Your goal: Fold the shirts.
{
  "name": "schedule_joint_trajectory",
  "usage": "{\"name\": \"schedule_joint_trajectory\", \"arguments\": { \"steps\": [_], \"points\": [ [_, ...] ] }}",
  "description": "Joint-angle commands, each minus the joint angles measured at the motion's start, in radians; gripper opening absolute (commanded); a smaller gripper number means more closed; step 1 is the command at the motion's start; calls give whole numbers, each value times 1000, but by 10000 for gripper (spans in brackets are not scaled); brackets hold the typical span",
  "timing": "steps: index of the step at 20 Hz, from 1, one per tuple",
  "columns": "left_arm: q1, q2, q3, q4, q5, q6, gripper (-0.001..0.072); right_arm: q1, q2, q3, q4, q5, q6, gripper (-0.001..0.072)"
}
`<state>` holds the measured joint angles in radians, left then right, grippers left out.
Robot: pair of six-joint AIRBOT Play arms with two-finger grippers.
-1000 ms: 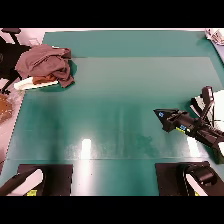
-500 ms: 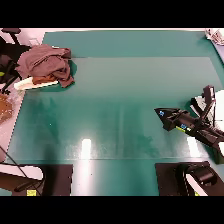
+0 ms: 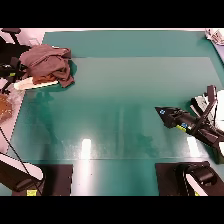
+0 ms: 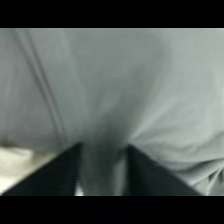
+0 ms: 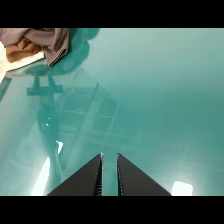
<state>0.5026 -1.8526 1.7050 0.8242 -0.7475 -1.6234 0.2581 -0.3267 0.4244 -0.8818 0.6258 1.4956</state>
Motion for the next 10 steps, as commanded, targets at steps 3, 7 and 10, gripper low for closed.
{"name": "schedule_joint_trajectory", "arguments": {
  "steps": [3,7,10],
  "points": [
    [1,-14,34,-124,78,116,76,0,0,0,0,-7,26,122],
    [1,-12,46,-246,35,154,28,0,0,0,0,-7,52,122],
    [1,-11,169,-433,-90,242,28,0,0,0,0,-7,53,122]
  ]
}}
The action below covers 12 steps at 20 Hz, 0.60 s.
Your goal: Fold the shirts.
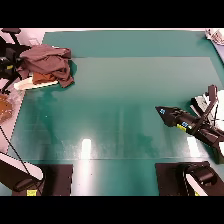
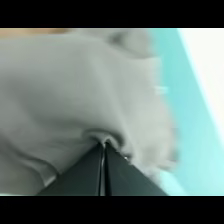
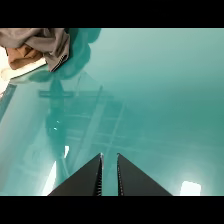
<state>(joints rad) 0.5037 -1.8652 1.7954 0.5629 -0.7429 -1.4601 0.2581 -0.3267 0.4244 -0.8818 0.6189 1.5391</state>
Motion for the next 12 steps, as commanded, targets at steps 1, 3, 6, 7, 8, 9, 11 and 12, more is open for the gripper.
{"name": "schedule_joint_trajectory", "arguments": {
  "steps": [1,3,6,7,8,9,11,12],
  "points": [
    [0,3,151,-218,-146,85,27,0,0,0,0,-9,10,122],
    [-2,51,273,-256,-193,84,27,0,0,0,0,-59,10,122],
    [-28,234,303,-265,-117,100,27,0,0,0,-1,-209,10,122],
    [-51,294,303,-248,-114,107,27,0,0,0,-3,-264,9,122],
    [-85,346,303,-238,-118,106,26,0,0,0,-5,-324,9,122],
    [-134,393,302,-237,-128,106,26,0,0,0,-5,-380,8,121],
    [-256,463,302,-238,-118,94,27,0,1,0,-8,-500,8,121],
    [-331,491,302,-238,-88,68,26,0,1,9,-9,-542,8,121]
  ]
}}
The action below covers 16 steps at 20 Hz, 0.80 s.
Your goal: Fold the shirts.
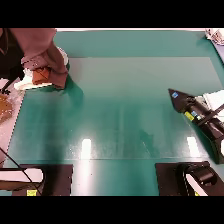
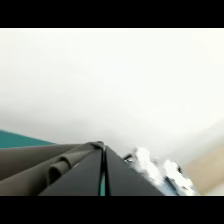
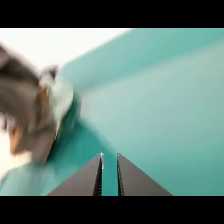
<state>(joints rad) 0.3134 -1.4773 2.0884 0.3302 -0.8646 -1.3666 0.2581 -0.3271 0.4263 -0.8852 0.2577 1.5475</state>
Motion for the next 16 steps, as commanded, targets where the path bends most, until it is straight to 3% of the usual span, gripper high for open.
{"name": "schedule_joint_trajectory", "arguments": {
  "steps": [1,6,9,12,16],
  "points": [
    [-216,126,9,-5,74,-50,26,-5,1,23,-6,-214,-4,121],
    [-648,163,9,-107,429,-72,26,-198,1,144,-6,-218,-5,121],
    [-848,162,9,-109,633,-55,26,-371,1,229,-6,-130,-4,121],
    [-950,159,9,-109,710,-46,27,-563,1,297,-6,35,-5,121],
    [-944,163,-25,-61,687,-27,27,-757,2,344,-5,174,-4,121]
  ]
}}
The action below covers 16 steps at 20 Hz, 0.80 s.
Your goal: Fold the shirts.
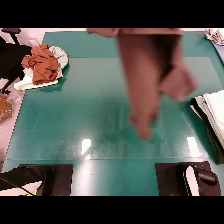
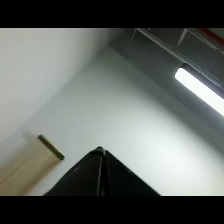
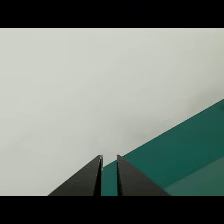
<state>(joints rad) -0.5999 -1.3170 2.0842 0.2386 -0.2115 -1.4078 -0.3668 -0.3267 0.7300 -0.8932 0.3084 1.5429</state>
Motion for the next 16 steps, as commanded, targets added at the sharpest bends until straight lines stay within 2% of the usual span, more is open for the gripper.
{"name": "schedule_joint_trajectory", "arguments": {
  "steps": [1,4,7,10,12,13,16],
  "points": [
    [-31,3,-53,47,33,13,27,-146,10,45,4,129,0,121],
    [-31,3,-214,95,-74,-16,27,-125,42,45,0,148,-1,120],
    [-31,5,-438,187,-140,-115,27,-76,58,45,0,277,-40,121],
    [-31,7,-650,367,-73,-312,26,6,57,24,1,467,-79,120],
    [-25,7,-748,476,2,-470,26,66,58,-24,1,549,-79,120],
    [-11,7,-781,507,37,-521,26,95,63,-55,1,579,-79,120],
    [63,7,-803,556,65,-536,26,171,112,-146,2,605,-78,120]
  ]
}}
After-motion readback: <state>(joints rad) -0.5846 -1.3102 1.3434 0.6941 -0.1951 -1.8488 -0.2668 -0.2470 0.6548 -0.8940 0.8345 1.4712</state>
